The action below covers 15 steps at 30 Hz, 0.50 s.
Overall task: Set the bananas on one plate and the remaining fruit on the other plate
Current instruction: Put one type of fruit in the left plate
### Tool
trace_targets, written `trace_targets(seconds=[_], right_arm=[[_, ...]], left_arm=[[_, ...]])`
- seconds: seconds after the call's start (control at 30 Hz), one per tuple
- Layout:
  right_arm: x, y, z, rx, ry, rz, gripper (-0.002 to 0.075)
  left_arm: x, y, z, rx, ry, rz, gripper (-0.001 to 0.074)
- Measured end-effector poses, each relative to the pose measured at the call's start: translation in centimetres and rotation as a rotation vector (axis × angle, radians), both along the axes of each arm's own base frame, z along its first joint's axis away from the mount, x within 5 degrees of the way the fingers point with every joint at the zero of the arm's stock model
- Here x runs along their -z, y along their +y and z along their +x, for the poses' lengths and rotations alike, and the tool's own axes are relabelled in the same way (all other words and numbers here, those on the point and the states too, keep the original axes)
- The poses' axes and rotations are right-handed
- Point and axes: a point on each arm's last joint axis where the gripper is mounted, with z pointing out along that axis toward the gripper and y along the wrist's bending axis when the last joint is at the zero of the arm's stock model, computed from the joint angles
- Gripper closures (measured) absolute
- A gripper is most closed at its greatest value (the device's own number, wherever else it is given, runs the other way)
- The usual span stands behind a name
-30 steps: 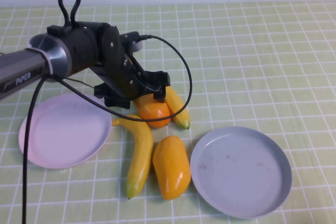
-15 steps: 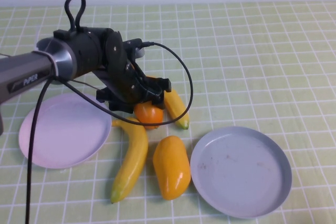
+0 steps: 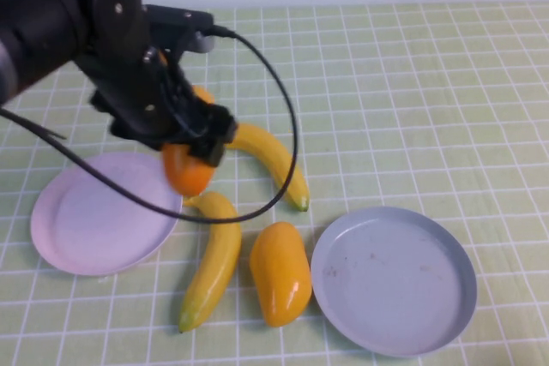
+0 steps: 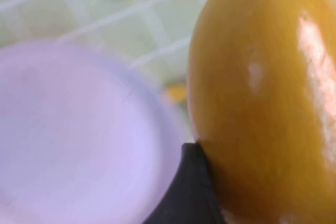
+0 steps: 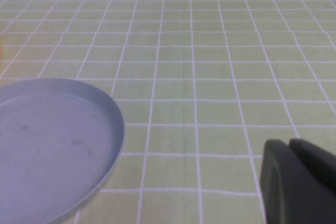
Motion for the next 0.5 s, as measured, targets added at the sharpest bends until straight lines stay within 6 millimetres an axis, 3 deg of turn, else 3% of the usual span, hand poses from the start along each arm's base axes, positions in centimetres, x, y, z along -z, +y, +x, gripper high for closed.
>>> trace_targets(seconds=[0.2,0.5], right_arm=[[0.0,0.0,0.0,0.000,0.000,0.000,0.0743],[0.0,0.0,0.0,0.000,0.000,0.000,0.0743]], left_arm=[[-1.9,3.1,-1.7,-0.020,0.004,0.237,0.0204],[-2.1,7.5,-5.4,-0.076,0.012,0.280,0.0205]])
